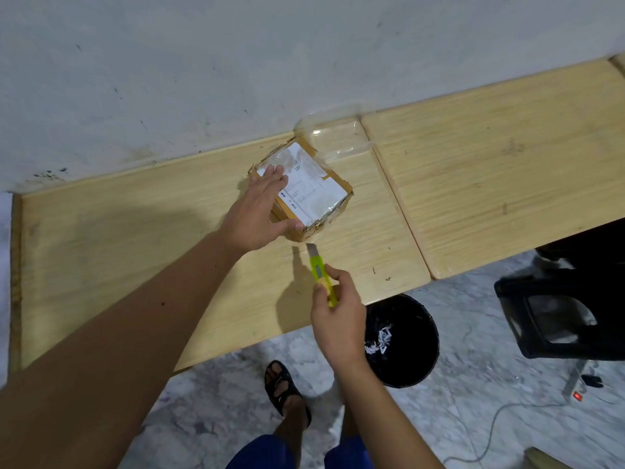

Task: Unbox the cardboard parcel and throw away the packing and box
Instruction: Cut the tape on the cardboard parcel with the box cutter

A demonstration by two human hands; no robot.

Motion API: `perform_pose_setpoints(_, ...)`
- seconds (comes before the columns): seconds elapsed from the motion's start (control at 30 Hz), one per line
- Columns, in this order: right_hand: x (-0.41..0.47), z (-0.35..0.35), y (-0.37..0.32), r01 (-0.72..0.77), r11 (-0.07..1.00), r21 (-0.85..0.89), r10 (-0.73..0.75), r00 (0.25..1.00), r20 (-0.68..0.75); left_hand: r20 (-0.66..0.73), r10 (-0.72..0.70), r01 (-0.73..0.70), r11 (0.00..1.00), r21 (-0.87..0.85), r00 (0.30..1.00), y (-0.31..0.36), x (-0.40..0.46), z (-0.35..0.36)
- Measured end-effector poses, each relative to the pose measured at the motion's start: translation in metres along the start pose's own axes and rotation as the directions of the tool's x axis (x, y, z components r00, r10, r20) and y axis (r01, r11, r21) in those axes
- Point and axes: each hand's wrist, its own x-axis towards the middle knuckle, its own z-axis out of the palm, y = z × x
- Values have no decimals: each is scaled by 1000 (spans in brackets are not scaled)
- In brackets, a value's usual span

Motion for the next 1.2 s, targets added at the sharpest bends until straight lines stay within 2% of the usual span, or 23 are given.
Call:
perform_pose_setpoints(0.1, 6, -15, 3, -20, 995, 101, 29, 995, -92, 3, -6, 7, 1000, -15, 1000, 2, 0, -2)
perform_pose_setpoints(0.17, 14, -22, -1, -64, 977, 201, 85, 991, -100, 10, -18, 18, 999, -26, 1000, 2, -1, -2)
perform_pose_setpoints(0.23, 24, -29, -8, -137, 892, 430, 163, 986, -25, 12, -26, 26, 999, -39, 1000, 2, -1, -2)
perform_pose_setpoints(0.33, 37, -42, -20, -154, 749, 645, 113, 988, 104, 22, -33, 34, 998, -44, 999, 2, 0, -1)
perform_pose_setpoints(0.57, 46, -57, -31, -156, 628, 763, -62, 967, 248, 0, -31, 31, 996, -83, 1000, -6, 1, 4)
perform_pose_setpoints(0.83, 45, -73, -28, -285, 520, 805, -197, 877, 438, -25, -39, 36, 993, -114, 999, -13, 3, 10)
perform_pose_setpoints(0.93, 48, -77, -34, -313, 512, 800, -192, 866, 462, -29, -31, 28, 994, -104, 999, -9, 3, 9)
perform_pose_setpoints(1.03, 56, -77, -41, -318, 512, 798, -116, 895, 431, -27, -42, 40, 996, -84, 999, -6, 2, 7)
perform_pose_setpoints(1.1, 64, -76, -43, -267, 576, 772, -47, 933, 357, -20, -69, 69, 997, -31, 997, 1, 2, 4)
perform_pose_setpoints(1.2, 82, -74, -42, -125, 766, 631, 16, 984, 176, -32, -148, 150, 987, 54, 988, 24, 5, 1)
